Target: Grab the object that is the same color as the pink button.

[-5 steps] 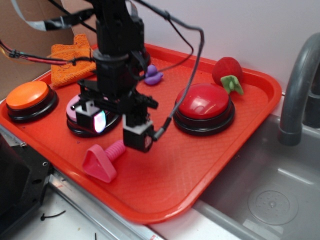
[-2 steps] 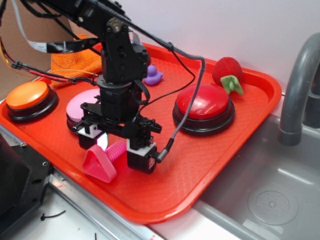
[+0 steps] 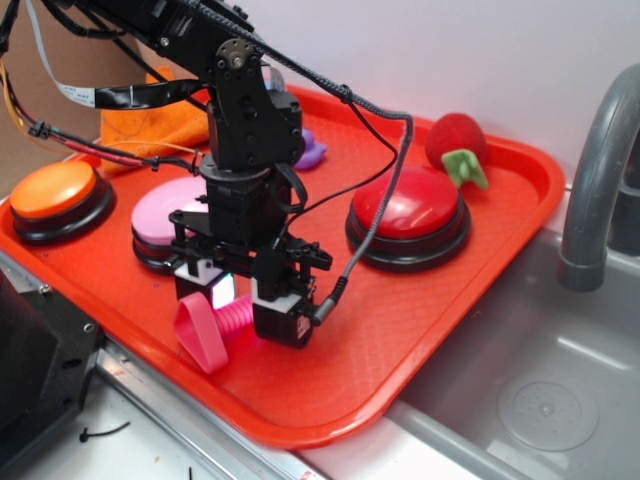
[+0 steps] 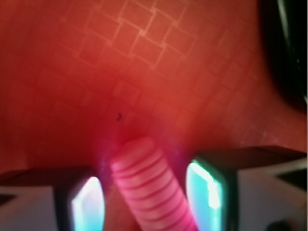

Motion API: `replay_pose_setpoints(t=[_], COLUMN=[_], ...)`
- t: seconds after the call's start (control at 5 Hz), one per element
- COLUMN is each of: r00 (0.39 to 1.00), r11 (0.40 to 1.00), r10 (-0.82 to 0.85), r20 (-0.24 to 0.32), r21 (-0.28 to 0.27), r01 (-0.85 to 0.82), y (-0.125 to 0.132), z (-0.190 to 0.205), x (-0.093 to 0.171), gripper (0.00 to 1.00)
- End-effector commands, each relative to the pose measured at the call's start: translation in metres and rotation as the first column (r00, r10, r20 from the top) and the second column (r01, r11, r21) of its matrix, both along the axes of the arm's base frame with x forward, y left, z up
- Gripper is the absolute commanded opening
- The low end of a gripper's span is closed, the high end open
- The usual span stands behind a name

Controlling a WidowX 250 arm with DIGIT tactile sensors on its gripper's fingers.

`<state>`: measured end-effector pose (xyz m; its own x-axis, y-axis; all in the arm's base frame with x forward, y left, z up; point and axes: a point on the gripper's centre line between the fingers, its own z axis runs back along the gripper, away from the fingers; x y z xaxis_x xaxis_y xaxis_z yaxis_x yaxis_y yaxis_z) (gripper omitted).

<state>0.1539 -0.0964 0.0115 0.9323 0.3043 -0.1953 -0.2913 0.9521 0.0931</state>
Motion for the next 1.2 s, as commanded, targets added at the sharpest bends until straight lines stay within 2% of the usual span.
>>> replay_pose_setpoints(t=[0.0,0.2,0.4,0.6,0.8,1.0], r00=[0.998,0.999,0.999,0.997,0.996,0.985], r11=[0.998,0.999,0.998,0.998,0.998,0.994], r10=[0.051,0.042,0.045,0.065,0.064,0.108], r20=[-0.024,-0.011,0.001,0.037,0.063,0.137], r21=[0.046,0.033,0.044,0.017,-0.026,-0.044], r01=[-0.050,-0.041,-0.045,-0.065,-0.062,-0.102], y=[0.010,0.010,0.013,0.014,0.020,0.031], z=[-0.012,-0.006,0.016,0.045,0.081,0.125], x=[-0.008,-0.007,-0.001,0.008,0.029,0.048], gripper=[0.00,0.00,0.00,0.00,0.00,0.00])
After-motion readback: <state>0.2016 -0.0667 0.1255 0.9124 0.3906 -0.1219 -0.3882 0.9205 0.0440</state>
